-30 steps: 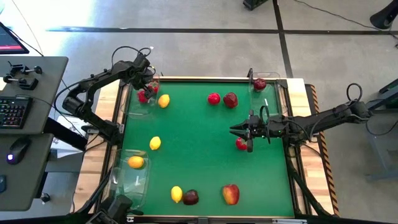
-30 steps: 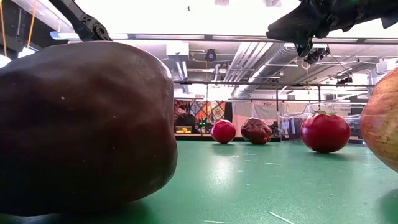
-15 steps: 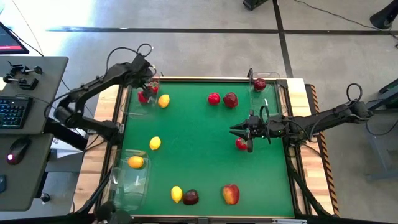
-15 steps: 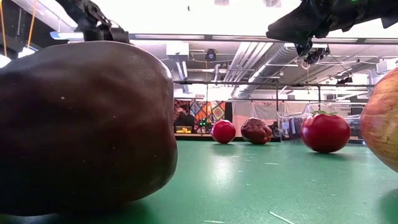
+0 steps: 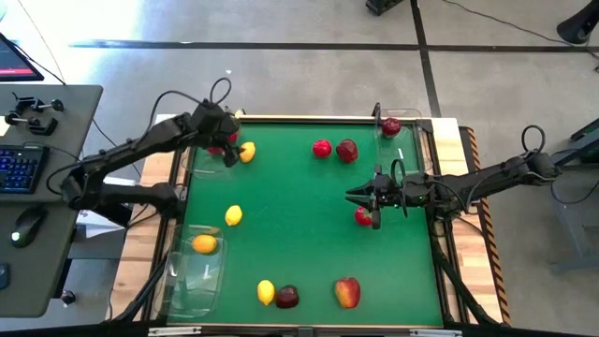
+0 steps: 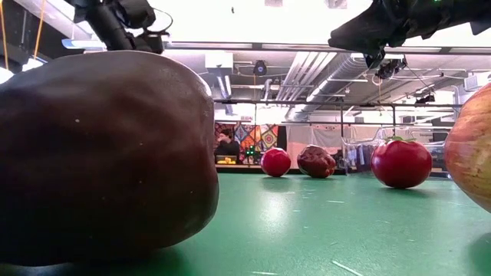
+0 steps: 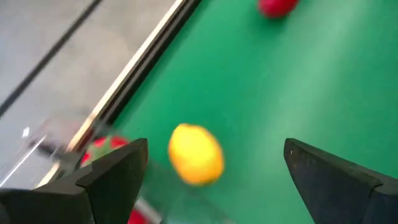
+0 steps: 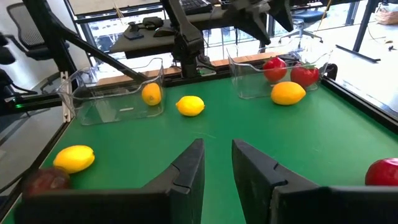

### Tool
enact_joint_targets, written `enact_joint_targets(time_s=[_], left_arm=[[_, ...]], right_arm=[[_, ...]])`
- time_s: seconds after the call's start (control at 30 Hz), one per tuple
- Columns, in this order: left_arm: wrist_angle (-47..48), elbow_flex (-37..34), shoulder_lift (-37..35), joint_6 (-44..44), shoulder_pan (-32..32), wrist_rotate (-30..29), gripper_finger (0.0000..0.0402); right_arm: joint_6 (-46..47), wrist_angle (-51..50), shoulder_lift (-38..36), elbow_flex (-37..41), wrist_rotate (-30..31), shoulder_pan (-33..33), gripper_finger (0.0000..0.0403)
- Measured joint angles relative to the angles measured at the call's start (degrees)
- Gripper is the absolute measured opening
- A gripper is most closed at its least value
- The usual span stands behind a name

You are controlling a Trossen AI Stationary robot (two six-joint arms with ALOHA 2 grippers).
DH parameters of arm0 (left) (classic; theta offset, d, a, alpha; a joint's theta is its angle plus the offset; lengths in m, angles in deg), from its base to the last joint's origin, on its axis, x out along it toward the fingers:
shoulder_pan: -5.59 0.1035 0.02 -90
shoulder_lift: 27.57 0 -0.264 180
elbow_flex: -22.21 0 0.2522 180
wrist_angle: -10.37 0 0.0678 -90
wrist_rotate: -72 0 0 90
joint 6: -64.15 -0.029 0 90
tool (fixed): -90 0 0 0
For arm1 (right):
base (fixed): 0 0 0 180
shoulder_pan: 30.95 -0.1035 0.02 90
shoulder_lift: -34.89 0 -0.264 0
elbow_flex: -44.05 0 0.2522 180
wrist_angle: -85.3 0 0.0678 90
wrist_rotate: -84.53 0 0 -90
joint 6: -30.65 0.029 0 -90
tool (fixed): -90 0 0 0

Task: Sort produce into baskets
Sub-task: Put the apple into the top right bin

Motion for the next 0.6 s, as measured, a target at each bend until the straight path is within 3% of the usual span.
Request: enact_joint_targets(time_s=[0.17,0.4,0.6], left_arm=[[-5.3,-3.4,-2.9,1.4,-6.7,0.3,0.0360],[-5.5,-5.7,-1.4,7.2,-12.5,3.8,0.0360],[-7.4,-7.9,0.3,4.1,-16.3,-1.8,0.0359]], right_arm=[[0.0,0.0,0.0,0.0,0.0,0.0,0.0071],[-1.3,-0.4,0.0,0.0,0.0,0.0,0.0071],[-1.4,-1.0,0.0,0.0,0.0,0.0,0.0071]])
